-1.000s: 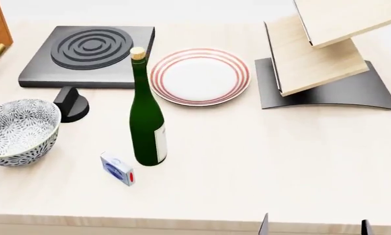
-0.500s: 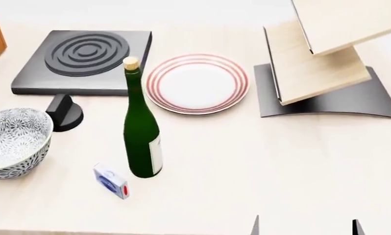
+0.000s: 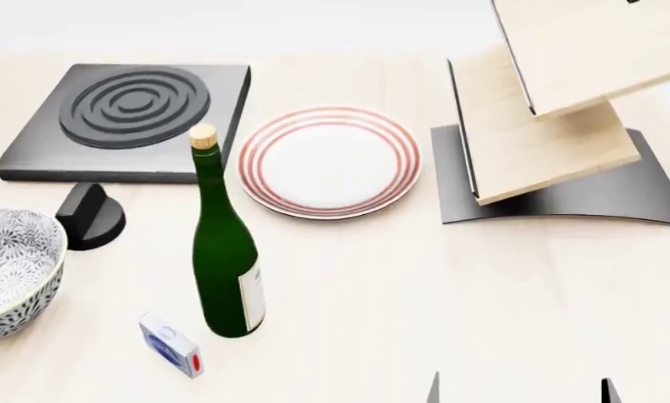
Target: Pick up the akita bowl and put it on the plate.
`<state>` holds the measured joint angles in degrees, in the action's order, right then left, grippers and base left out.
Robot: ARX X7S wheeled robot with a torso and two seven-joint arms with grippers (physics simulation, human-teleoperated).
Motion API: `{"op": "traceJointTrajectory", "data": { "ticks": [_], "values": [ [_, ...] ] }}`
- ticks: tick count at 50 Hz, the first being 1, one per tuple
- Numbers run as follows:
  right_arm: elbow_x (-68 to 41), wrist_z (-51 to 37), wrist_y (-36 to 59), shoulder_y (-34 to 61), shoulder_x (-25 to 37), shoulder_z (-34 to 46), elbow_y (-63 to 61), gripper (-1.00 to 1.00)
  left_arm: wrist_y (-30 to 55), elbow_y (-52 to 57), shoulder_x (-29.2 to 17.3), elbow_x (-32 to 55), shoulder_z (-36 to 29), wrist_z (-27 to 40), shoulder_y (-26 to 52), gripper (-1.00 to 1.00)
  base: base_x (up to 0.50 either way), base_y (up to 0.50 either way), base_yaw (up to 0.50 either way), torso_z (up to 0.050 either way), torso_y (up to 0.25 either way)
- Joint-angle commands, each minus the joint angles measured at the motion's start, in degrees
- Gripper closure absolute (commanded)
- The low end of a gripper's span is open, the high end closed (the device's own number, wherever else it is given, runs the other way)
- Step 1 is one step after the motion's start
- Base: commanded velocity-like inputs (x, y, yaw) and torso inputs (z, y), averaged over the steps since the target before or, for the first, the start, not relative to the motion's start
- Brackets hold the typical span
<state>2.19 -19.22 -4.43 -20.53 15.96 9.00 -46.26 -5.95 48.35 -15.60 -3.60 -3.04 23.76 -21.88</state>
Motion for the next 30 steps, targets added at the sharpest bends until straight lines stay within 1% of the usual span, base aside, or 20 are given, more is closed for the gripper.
{"op": "traceJointTrajectory", "data": {
  "ticks": [1,24,30],
  "values": [
    [1.1,-0.5,-0.5,-0.2,0.3,0.4,0.0,-1.0,-0.1,-0.1,-0.3,0.0,-0.2,0.3,0.0,-1.0,0.15,-0.01,0.0,0.0,0.0],
    [1.7,-1.5,-0.1,0.0,0.6,0.6,-0.1,-1.0,0.1,-0.2,-0.8,0.1,-0.4,1.0,0.2,-1.0,0.14,0.0,0.0,0.0,0.0],
    [1.9,-1.9,-0.8,-0.5,0.8,0.6,-0.8,-1.0,0.0,0.5,-1.1,0.7,0.5,1.4,-0.3,-1.0,0.16,0.0,0.0,0.0,0.0]
  ]
}}
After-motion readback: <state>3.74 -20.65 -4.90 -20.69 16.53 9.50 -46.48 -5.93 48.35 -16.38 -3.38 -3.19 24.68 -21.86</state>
